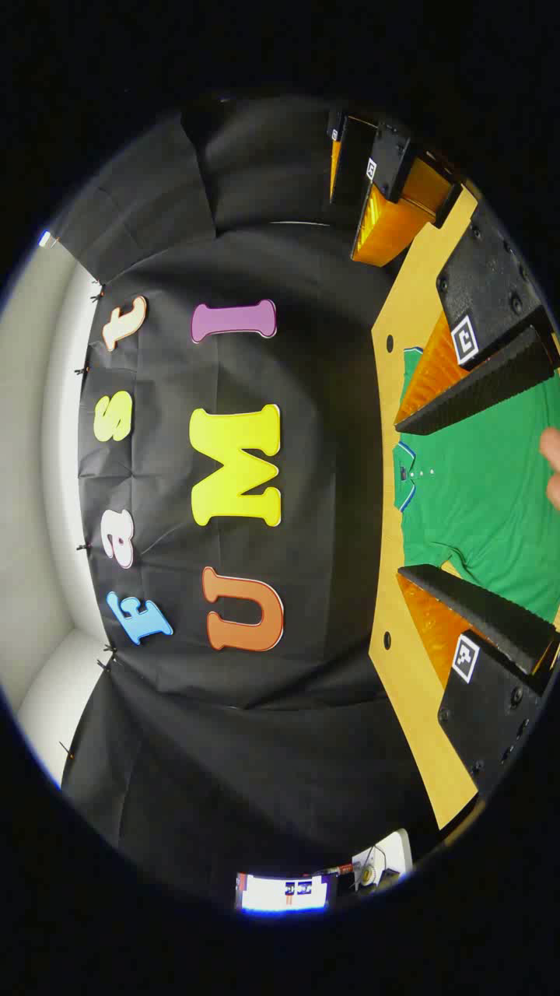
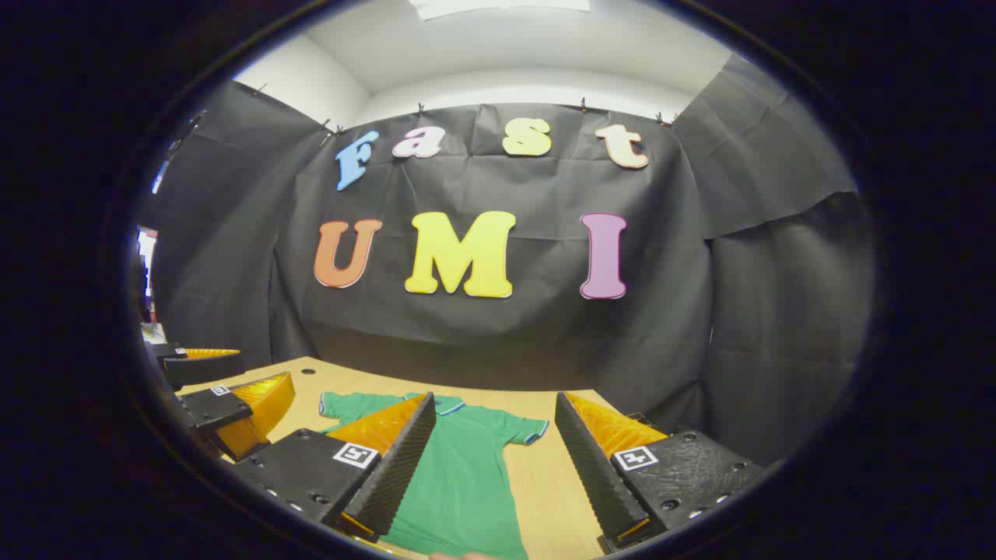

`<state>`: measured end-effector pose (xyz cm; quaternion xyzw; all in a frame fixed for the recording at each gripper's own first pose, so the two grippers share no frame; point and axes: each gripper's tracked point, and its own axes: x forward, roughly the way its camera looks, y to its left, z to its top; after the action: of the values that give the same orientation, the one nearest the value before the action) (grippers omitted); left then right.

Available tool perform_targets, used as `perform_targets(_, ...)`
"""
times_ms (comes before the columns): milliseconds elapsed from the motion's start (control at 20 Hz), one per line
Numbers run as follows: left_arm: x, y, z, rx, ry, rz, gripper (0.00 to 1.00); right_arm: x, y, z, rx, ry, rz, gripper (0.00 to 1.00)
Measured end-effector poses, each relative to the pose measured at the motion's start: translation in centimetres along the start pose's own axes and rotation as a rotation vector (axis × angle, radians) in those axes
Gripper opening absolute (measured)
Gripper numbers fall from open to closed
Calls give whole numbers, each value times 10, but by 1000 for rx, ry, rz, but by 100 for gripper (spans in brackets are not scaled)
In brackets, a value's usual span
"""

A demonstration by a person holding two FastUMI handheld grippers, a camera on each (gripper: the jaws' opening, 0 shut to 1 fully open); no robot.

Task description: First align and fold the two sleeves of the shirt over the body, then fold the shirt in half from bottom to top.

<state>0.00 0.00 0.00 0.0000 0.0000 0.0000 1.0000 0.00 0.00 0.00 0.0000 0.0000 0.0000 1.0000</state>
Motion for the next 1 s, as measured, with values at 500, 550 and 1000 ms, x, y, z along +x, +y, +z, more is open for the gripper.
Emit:
perform_targets(500,11,9,-10,-10,34,13,100,11,2,-20,16,67,4,94)
perform_targets(550,11,9,-13,-11,41,12,100,11,2,-20,17,66,4,92)
perform_targets(1000,18,11,-24,-11,71,18,100,15,-13,-27,15,67,-26,96)
